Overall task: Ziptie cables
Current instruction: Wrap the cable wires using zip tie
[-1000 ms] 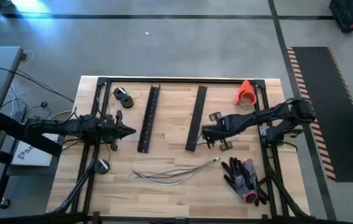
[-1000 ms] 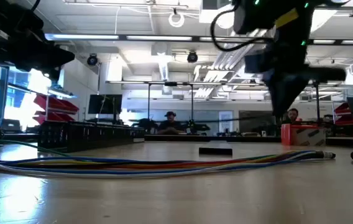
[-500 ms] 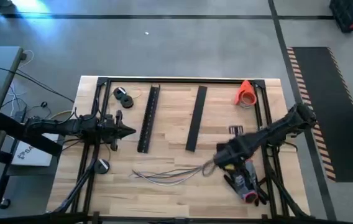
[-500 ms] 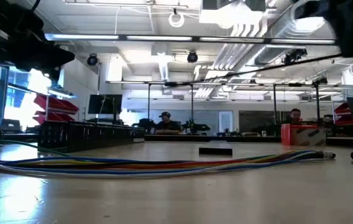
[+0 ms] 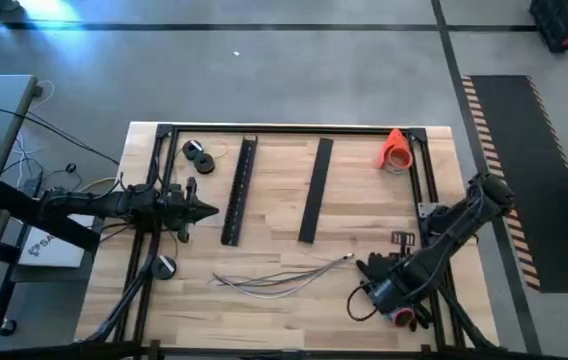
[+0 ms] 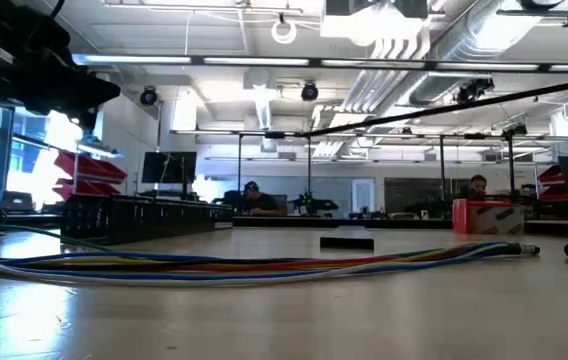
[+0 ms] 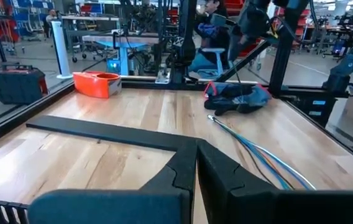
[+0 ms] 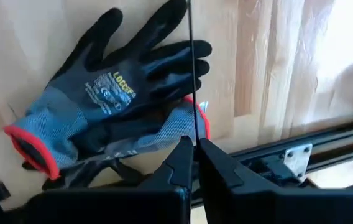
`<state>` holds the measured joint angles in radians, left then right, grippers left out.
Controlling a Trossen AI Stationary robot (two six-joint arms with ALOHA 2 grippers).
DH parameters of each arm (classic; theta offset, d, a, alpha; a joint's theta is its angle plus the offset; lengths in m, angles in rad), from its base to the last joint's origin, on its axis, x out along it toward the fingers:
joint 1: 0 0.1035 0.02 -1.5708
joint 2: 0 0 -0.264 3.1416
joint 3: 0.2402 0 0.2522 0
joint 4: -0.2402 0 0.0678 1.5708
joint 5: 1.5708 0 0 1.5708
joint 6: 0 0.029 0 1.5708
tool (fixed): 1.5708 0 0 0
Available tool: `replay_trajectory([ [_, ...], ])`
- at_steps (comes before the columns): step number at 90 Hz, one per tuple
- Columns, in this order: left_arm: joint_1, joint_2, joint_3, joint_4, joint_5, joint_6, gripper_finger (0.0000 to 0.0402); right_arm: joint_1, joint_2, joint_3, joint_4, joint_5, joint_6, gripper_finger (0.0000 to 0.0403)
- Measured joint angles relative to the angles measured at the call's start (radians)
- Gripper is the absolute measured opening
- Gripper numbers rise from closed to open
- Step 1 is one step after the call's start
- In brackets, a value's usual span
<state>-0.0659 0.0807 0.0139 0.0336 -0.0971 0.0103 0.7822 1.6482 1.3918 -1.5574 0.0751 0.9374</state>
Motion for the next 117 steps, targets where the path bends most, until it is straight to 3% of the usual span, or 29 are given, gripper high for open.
replay_trajectory([
  [5,0.0,0.0,0.0,0.05,-0.017,-0.003,0.0,0.021,0.003,0.0,0.014,0.004,0.039,0.0],
  [14,-0.009,0.0,0.0,0.198,0.048,-0.376,0.0,0.057,0.003,0.0,0.029,0.034,0.109,0.0],
  [26,-0.02,0.0,0.0,0.338,0.087,-0.581,0.0,0.102,0.003,0.0,0.034,0.088,0.19,0.0],
  [36,-0.057,0.008,0.0,0.418,0.126,-0.624,0.0,0.127,0.007,0.0,0.036,0.122,0.233,0.0],
  [50,-0.145,0.081,0.001,0.458,-0.021,-0.568,0.0,0.149,0.019,0.0,0.043,0.136,0.244,0.0],
  [66,-0.28,0.301,0.026,0.486,-0.258,-0.553,0.0,0.164,0.041,0.0,0.043,0.17,0.241,0.0],
  [82,-0.409,0.606,0.201,0.486,-0.391,-0.523,0.0,0.163,0.048,0.0,0.043,0.162,0.231,0.0],
  [98,-0.462,0.905,0.444,0.412,-0.399,-0.509,0.0,0.168,0.048,0.0,0.044,0.16,0.233,0.0],
  [117,-0.453,1.19,0.639,0.432,-0.358,-0.465,0.0001,0.203,0.048,0.0,0.042,0.156,0.282,0.0],
])
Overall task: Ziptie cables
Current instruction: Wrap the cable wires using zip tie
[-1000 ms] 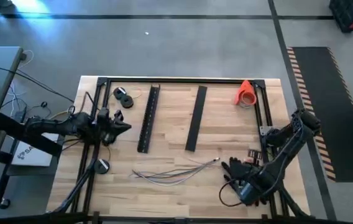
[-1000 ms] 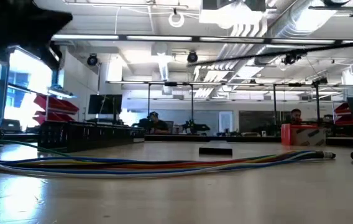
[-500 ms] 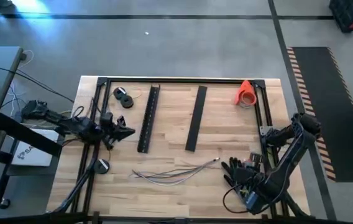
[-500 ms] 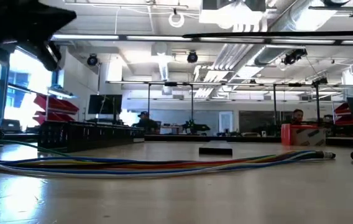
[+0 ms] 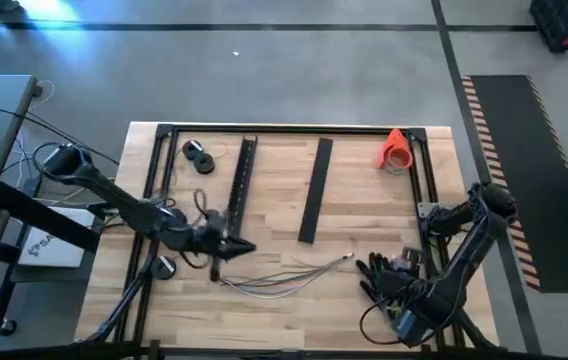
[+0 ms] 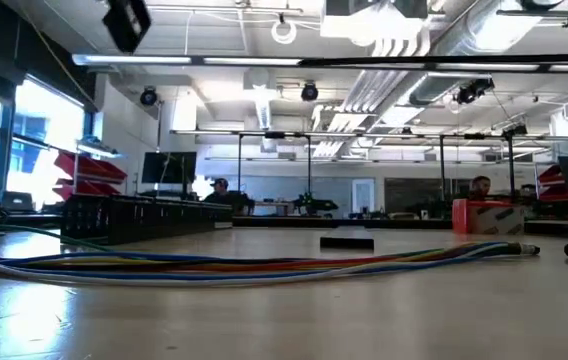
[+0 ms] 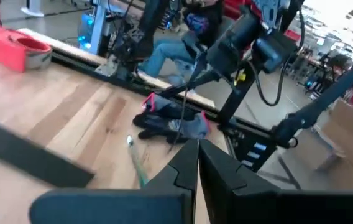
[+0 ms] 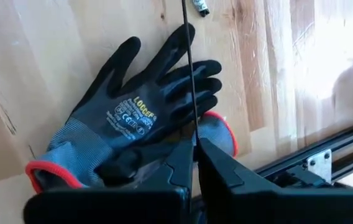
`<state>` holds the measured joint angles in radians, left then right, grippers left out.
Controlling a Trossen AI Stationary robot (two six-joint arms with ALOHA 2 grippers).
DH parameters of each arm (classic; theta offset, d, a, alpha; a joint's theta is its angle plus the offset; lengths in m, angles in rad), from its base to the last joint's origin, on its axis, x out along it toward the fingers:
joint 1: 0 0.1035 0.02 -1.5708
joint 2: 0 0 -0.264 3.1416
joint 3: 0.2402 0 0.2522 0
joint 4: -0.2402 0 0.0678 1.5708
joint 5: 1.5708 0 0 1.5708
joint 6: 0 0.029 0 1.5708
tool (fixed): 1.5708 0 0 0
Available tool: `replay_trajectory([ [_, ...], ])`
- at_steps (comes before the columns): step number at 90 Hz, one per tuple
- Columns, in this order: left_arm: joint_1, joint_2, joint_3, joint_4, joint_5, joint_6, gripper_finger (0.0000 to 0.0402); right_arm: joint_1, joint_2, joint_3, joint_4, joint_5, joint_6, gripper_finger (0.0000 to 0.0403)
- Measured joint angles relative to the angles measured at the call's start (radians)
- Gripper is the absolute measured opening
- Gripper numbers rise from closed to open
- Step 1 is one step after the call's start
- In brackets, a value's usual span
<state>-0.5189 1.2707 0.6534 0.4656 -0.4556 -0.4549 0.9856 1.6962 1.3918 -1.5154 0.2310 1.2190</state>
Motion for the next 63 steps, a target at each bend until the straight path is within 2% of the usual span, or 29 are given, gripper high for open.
replay_trajectory([
  [12,0.031,0.165,0.133,-0.115,0.266,0.031,0.0006,0.031,0.0,0.0,0.0,-0.002,0.045,0.0],
  [16,0.035,0.216,0.184,-0.152,0.32,0.059,0.0007,0.04,0.0,0.0,0.0,-0.002,0.06,0.0],
  [27,0.024,0.345,0.322,-0.3,0.354,0.171,0.0007,0.056,0.0,0.0,-0.001,-0.001,0.089,0.0],
  [39,0.01,0.438,0.445,-0.486,0.44,0.236,0.0007,0.065,0.0,0.0,0.0,0.002,0.121,0.0],
  [55,0.001,0.491,0.49,-0.635,0.441,0.02,0.001,0.072,0.0,0.0,0.001,0.033,0.135,0.0],
  [63,0.007,0.497,0.489,-0.738,0.465,-0.014,0.0024,0.071,-0.001,0.0,0.002,0.056,0.135,0.0],
])
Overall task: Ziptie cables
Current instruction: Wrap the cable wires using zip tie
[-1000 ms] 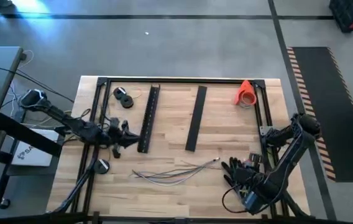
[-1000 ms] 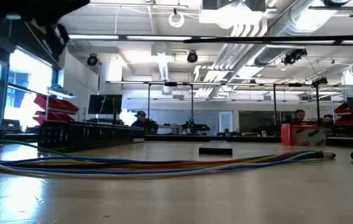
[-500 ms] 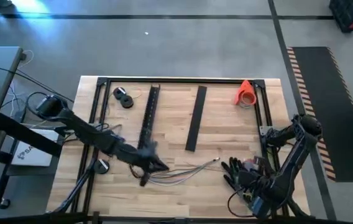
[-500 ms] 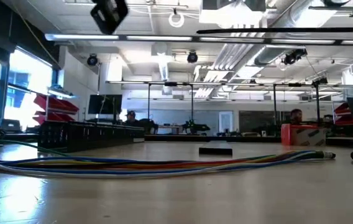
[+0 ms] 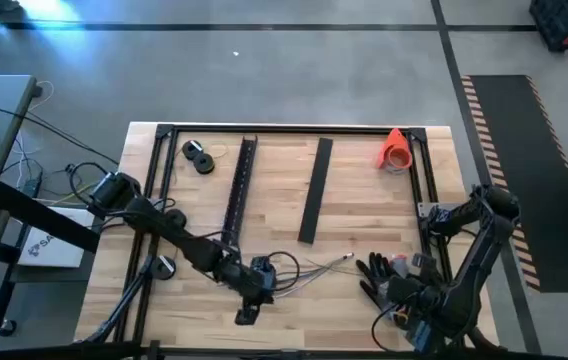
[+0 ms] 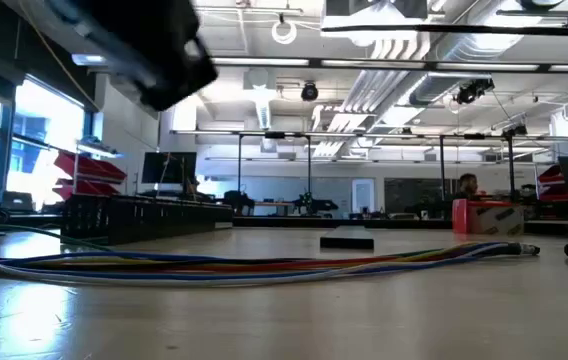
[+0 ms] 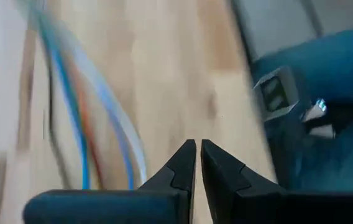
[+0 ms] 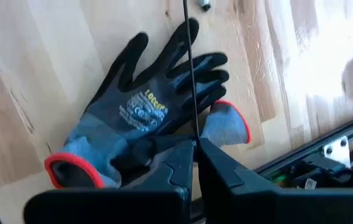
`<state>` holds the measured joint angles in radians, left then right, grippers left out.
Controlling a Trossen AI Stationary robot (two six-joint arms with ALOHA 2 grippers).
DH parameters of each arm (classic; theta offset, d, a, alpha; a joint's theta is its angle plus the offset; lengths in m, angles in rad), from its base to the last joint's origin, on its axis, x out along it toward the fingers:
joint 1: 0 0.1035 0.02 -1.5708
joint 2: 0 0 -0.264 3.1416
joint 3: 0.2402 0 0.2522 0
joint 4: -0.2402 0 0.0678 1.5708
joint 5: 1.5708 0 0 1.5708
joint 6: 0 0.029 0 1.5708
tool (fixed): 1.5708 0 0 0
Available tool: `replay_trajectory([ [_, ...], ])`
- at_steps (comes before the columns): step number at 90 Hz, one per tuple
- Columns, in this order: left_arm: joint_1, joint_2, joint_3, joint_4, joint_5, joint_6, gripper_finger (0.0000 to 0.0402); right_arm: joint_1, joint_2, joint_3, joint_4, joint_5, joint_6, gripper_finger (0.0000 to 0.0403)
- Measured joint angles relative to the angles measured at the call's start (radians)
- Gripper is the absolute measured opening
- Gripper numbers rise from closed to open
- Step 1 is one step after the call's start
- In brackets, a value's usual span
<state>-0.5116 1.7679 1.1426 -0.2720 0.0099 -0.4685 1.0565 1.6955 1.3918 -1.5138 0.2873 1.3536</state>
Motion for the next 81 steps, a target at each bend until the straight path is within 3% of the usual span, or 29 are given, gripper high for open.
replay_trajectory([
  [23,-0.015,0.009,0.001,-0.133,-0.002,0.059,0.013,0.0,0.0,0.0,0.003,0.002,-0.003,0.0],
  [38,-0.022,0.009,0.0,-0.231,-0.093,0.081,0.0189,0.0,0.0,0.0,0.004,0.028,-0.004,0.0],
  [52,-0.02,0.029,-0.005,-0.27,-0.132,0.028,0.0209,0.0,0.0,0.0,0.008,0.028,-0.004,0.0],
  [81,-0.022,0.118,-0.003,-0.259,-0.052,0.0,0.0211,0.0,0.001,0.0,0.016,0.035,-0.008,0.0],
])
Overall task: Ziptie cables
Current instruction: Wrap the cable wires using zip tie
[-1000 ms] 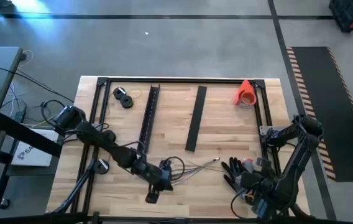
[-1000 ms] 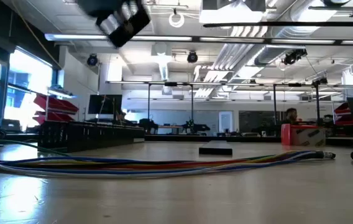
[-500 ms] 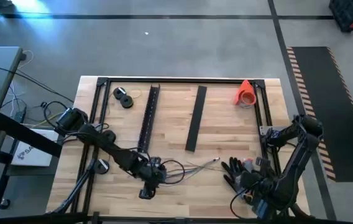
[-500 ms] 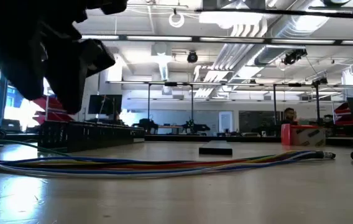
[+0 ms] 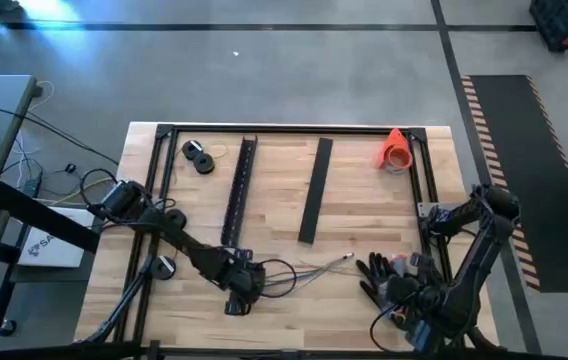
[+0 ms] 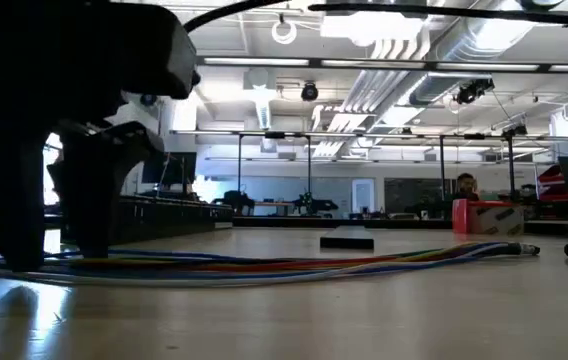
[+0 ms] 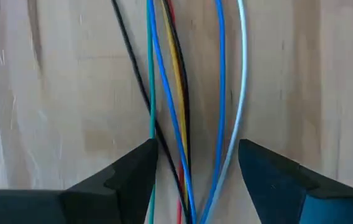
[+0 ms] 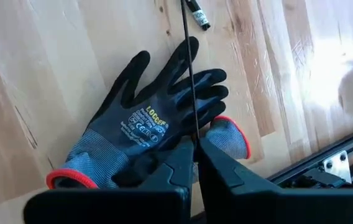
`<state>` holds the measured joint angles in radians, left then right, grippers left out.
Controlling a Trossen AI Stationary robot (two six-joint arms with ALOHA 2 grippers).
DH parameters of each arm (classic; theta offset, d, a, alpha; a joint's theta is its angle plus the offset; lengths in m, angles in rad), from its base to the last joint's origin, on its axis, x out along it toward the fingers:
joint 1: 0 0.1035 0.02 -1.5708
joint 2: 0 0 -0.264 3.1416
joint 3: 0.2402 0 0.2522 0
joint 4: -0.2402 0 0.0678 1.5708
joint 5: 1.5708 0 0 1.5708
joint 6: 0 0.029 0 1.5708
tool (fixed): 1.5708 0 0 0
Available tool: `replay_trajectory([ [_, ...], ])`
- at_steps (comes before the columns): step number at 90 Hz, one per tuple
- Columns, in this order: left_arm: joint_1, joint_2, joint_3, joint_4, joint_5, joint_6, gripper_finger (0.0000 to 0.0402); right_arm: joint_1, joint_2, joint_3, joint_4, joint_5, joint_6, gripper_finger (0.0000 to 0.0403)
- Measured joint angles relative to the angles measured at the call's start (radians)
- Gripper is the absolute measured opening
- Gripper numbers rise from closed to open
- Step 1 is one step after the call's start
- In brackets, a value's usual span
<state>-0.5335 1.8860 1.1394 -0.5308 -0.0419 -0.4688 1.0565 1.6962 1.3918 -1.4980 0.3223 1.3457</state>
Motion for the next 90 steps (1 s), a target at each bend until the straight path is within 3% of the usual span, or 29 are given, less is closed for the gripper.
replay_trajectory([
  [17,-0.018,0.005,0.0,0.015,-0.002,-0.029,0.0211,0.0,0.0,0.0,0.004,0.004,-0.003,0.0],
  [46,-0.095,0.051,0.002,0.002,-0.14,-0.061,0.0205,0.005,0.0,0.0,0.008,0.017,-0.002,0.0],
  [56,-0.093,0.066,0.004,-0.013,-0.14,-0.08,0.0165,0.005,0.0,0.0,0.009,0.014,-0.003,0.0],
  [77,-0.059,0.081,0.007,-0.032,-0.133,-0.094,0.0021,0.005,0.0,0.0,0.012,-0.073,-0.003,0.0],
  [90,-0.031,0.062,0.028,-0.045,-0.116,-0.158,0.0009,0.005,0.001,0.0,0.072,-0.206,-0.065,0.0],
])
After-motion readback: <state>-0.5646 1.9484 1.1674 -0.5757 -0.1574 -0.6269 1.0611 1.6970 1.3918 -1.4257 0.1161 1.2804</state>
